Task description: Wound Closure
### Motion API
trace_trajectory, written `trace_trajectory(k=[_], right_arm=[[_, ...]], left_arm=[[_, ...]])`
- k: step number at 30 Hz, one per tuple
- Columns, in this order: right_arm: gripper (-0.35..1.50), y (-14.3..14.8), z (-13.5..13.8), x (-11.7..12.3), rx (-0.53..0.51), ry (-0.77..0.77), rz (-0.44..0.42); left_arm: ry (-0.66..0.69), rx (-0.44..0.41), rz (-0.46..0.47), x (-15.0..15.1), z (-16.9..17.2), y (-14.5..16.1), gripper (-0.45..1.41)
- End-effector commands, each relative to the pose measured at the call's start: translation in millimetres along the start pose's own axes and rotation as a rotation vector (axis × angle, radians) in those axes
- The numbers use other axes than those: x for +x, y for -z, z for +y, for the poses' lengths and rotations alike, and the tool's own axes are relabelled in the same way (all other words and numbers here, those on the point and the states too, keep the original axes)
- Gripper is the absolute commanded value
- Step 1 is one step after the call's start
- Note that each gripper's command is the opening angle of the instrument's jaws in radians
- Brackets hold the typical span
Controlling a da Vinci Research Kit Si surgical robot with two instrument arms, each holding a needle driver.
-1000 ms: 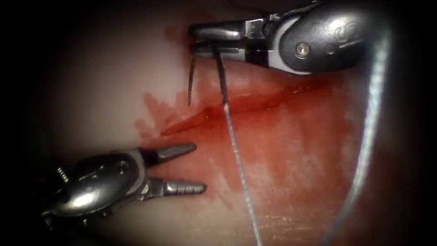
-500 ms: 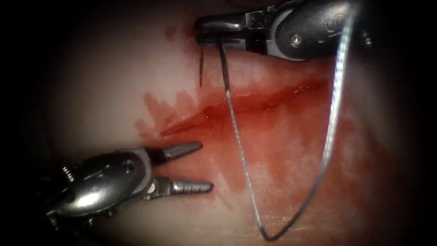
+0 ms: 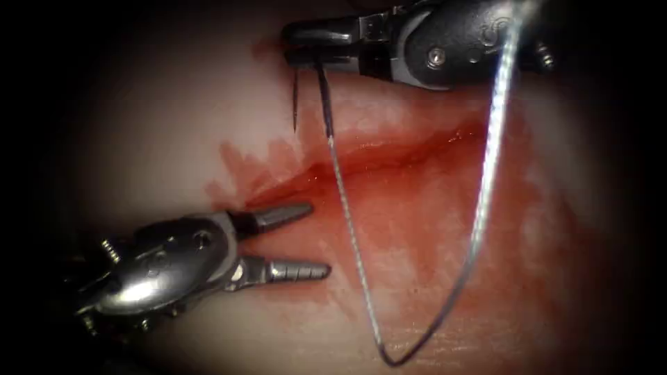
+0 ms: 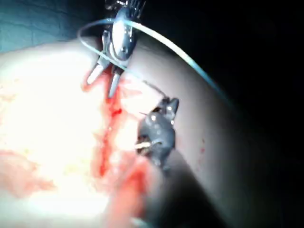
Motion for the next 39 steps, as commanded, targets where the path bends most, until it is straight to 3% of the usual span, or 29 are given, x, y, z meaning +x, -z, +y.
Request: trace_trajectory(k=[1, 13, 29, 39], right_arm=[[-0.35, -1.3, -0.2, -0.4, 0.000, 0.007, 0.001], [-0.35, -1.9, -1.5, -0.7, 0.013, 0.057, -0.004], [-0.35, -1.5, -4.9, -0.1, 0.007, 0.256, 0.024], [-0.35, -2.6, -6.6, -0.4, 0.090, 0.266, 0.027]], left_arm=[[-0.002, 0.000, 0.001, 0.0, -0.2, -0.8, 0.62], [-0.002, -0.001, 0.001, -0.1, -0.2, -0.6, 0.62], [0.015, 0.003, 0.001, -1.3, -0.8, -1.0, 0.61], [0.014, 0.006, 0.001, -1.9, -1.2, -1.2, 0.61]])
